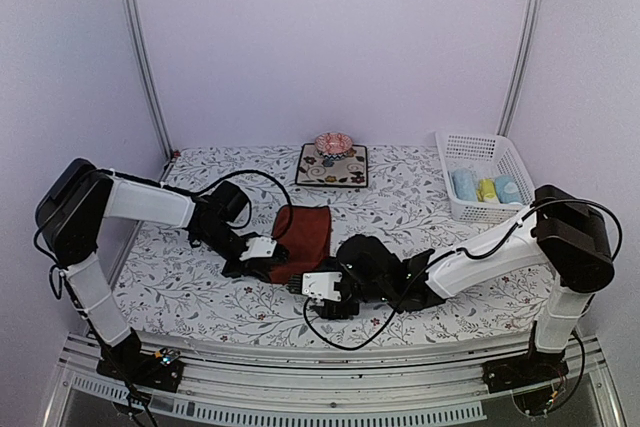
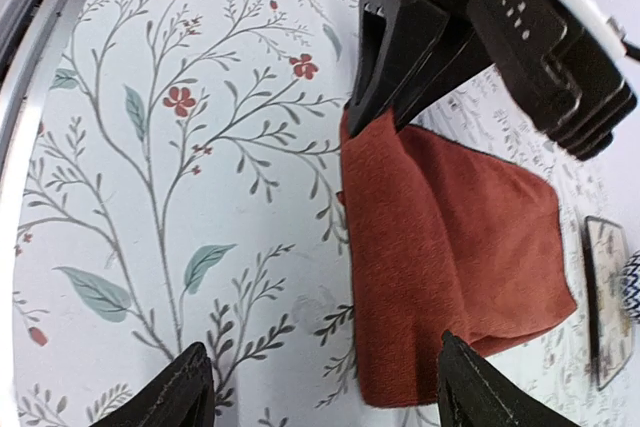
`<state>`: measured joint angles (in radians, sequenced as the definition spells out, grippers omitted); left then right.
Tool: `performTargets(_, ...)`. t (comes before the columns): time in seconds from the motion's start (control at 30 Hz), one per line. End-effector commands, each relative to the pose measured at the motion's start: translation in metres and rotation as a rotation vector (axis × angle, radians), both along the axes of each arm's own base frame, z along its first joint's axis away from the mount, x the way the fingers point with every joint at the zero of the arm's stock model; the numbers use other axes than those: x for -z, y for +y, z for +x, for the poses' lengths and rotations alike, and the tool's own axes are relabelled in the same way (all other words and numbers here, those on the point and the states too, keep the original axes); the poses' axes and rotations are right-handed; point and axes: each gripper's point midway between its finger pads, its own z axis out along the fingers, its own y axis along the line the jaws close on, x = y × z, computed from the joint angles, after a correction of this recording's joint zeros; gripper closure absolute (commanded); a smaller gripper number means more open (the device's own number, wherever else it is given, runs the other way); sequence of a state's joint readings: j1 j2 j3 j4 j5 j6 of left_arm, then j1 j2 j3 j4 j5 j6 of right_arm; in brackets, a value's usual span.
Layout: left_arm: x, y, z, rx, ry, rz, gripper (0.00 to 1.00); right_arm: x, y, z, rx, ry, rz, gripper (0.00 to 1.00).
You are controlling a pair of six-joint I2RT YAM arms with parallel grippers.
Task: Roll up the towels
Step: Roll the towel at the center of the board.
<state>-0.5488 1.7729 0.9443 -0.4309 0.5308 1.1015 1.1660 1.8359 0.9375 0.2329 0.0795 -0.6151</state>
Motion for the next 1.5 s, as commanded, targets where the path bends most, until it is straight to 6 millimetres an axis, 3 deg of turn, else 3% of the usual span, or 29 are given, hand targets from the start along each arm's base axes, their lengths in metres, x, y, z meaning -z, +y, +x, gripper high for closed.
performTargets(0.0, 0.015, 0.010, -0.019, 0.002, 0.116, 0.049, 1.00, -0.012, 0.013, 0.024, 0.022, -0.200, 0.012, 0.23)
performTargets(0.3, 0.021, 0.013, -0.015, 0.011, 0.169, 0.077, 1.00, 0.004, 0.023, 0.044, 0.042, -0.290, -0.049, 0.20)
performTargets(0.43, 0.023, 0.014, -0.014, 0.012, 0.178, 0.079, 1.00, 0.016, 0.019, 0.052, 0.062, -0.300, -0.087, 0.24)
performTargets(0.57, 0.023, 0.015, -0.015, 0.020, 0.184, 0.080, 1.00, 0.025, 0.014, 0.056, 0.070, -0.284, -0.120, 0.39)
performTargets(0.73, 0.023, 0.016, -0.015, 0.023, 0.188, 0.082, 1.00, 0.035, 0.010, 0.063, 0.114, -0.247, -0.145, 0.69)
performTargets(0.93, 0.023, 0.018, -0.015, 0.030, 0.187, 0.083, 0.99, 0.047, 0.010, 0.068, 0.135, -0.221, -0.178, 0.80)
performTargets(1.0, 0.021, 0.019, -0.014, 0.028, 0.172, 0.080, 0.93, 0.050, 0.010, 0.065, 0.126, -0.198, -0.184, 0.87)
performTargets(1.17, 0.009, 0.022, -0.004, 0.000, 0.079, 0.049, 0.59, 0.055, 0.009, 0.060, 0.122, -0.119, -0.189, 0.92)
performTargets(1.4, -0.016, 0.028, 0.007, -0.038, -0.103, 0.008, 0.41, 0.063, 0.009, 0.044, 0.110, 0.042, -0.209, 0.94)
performTargets(1.47, -0.021, 0.030, 0.008, -0.042, -0.163, -0.012, 0.36, 0.057, 0.016, 0.041, 0.107, 0.093, -0.196, 0.94)
